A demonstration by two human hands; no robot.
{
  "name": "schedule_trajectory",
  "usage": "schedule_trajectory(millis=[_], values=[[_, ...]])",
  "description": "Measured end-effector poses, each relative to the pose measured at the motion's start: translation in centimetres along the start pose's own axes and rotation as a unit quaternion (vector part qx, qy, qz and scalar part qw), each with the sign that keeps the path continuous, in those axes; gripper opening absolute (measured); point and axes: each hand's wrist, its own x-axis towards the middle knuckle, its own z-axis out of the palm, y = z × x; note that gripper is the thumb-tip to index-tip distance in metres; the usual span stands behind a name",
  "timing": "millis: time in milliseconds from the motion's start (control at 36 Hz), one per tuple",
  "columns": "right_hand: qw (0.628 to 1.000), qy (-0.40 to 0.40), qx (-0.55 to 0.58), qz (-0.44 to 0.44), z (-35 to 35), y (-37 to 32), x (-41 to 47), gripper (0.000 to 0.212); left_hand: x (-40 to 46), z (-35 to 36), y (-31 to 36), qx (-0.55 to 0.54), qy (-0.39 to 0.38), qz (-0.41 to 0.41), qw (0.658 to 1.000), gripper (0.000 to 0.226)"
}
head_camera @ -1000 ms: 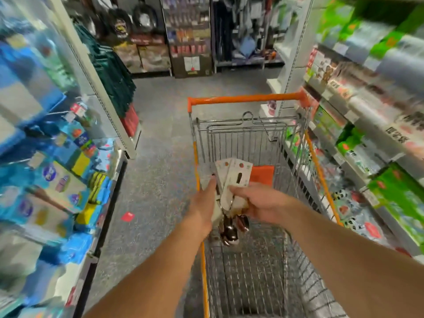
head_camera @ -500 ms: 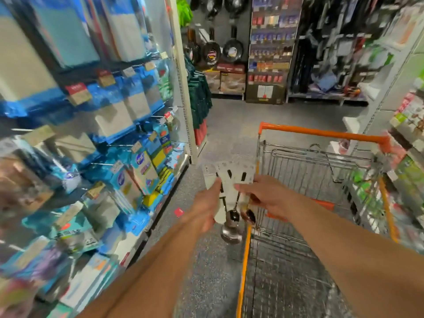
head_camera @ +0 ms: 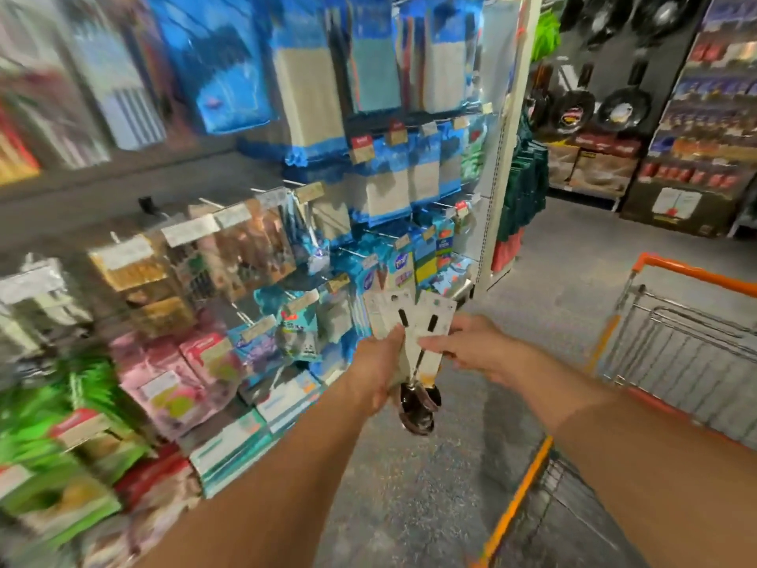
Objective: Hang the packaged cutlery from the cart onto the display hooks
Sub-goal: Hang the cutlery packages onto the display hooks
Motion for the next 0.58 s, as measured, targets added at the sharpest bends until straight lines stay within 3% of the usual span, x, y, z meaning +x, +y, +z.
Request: schedule_trajectory(millis=[167,361,500,583], values=[[0.997,-0.073,-0.001,0.007,5.6,-3.4,-0.1,0.032,-3.3,-6.7,2.1,-0.051,-0.011,0.022,0.998,0.026],[0.991,-0.130,0.041,-0.006,14.1,-7.9,-0.5,0.012,-5.6,-15.5,3.9,-0.013,0.079,0.101,0.992,0.024],[0.986,-0.155,0.053,-0.006,21.8,-10.6,0.2,0.022,-6.7,-23.4,4.8,0.009,0.103,0.102,0.989,0.012],[0.983,-0.176,0.052,-0.011,26.7,-11.8,0.7,0.019,-7.4,-27.8,5.6,0.005,0.133,0.114,0.984,0.019]])
